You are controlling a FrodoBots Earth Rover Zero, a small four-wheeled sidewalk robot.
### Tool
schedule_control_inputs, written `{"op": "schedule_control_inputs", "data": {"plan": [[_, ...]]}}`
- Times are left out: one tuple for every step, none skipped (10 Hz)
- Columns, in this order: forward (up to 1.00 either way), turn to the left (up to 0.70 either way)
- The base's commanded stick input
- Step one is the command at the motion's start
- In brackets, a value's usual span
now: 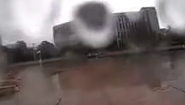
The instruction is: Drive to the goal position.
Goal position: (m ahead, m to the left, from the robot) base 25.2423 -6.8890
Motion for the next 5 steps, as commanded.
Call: {"op": "schedule_control_inputs", "data": {"plan": [[1.00,0.03],[1.00,0.03],[1.00,0.03],[1.00,0.03],[1.00,0.03]]}}
